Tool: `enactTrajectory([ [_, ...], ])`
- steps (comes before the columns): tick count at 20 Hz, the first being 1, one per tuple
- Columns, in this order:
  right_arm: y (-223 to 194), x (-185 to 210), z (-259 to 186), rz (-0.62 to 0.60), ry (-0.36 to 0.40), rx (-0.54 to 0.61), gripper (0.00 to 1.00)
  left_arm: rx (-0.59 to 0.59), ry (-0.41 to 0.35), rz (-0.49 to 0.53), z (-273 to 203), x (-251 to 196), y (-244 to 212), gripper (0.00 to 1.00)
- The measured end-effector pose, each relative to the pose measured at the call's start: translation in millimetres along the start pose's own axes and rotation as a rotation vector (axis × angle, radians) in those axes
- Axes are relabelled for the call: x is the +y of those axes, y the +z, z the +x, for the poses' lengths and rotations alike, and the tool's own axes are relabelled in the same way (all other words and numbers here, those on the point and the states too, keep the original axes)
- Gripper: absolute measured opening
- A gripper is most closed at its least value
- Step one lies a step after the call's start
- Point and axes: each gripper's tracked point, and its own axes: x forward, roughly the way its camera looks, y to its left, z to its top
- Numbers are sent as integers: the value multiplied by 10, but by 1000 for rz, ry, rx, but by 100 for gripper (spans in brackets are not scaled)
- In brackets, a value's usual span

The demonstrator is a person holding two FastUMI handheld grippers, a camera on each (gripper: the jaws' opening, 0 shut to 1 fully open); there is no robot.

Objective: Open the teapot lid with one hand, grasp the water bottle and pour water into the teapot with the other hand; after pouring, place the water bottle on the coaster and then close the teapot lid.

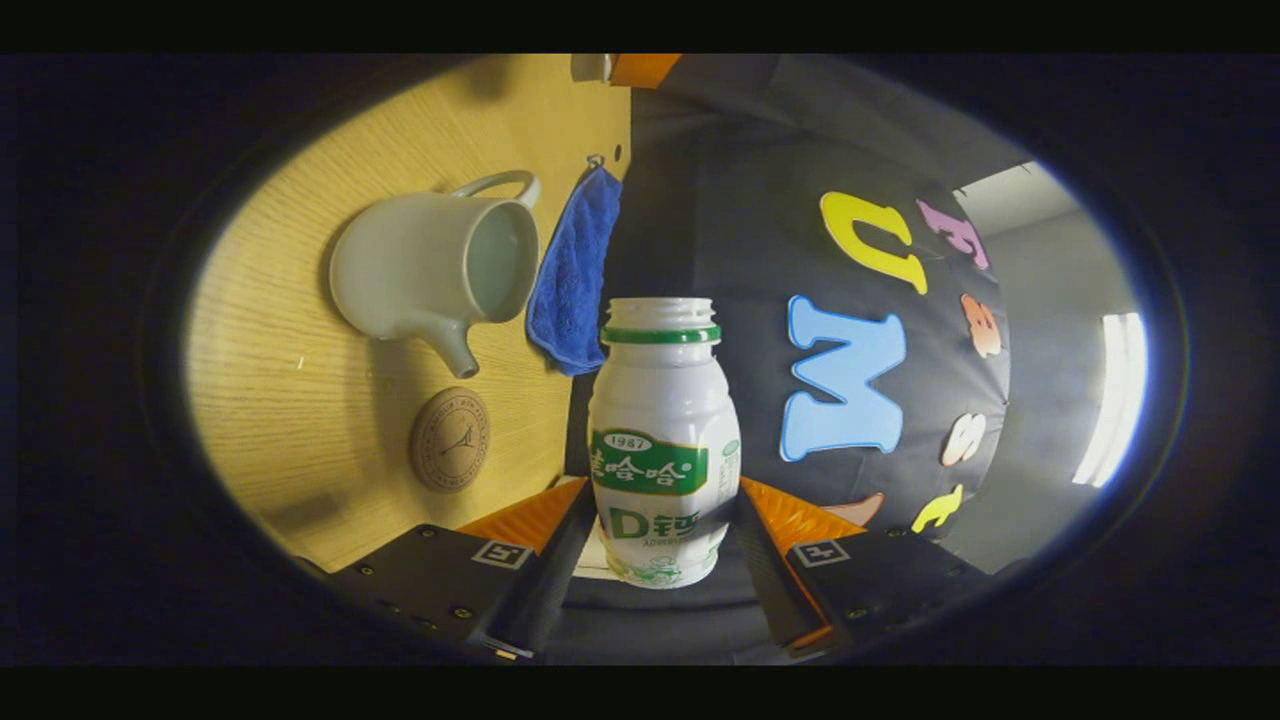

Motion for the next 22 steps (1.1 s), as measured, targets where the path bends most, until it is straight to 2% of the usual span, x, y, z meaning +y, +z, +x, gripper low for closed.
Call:
enactTrajectory([
  [10, 45, -154, 33, -41, -24, -22, 79, 5, -2, -5, -1, 1, -38, 13],
  [11, 49, -172, 37, -45, -28, -23, 79, 5, -2, -6, -2, 3, -36, 17],
  [12, 53, -188, 38, -49, -30, -25, 79, 5, -2, -7, -2, 7, -32, 13],
  [21, 58, -297, 52, -71, -49, -37, 79, 6, -2, -10, -21, 10, -31, 13],
  [22, 52, -312, 55, -73, -53, -37, 79, 6, -2, -10, -15, 7, -28, 17],
])
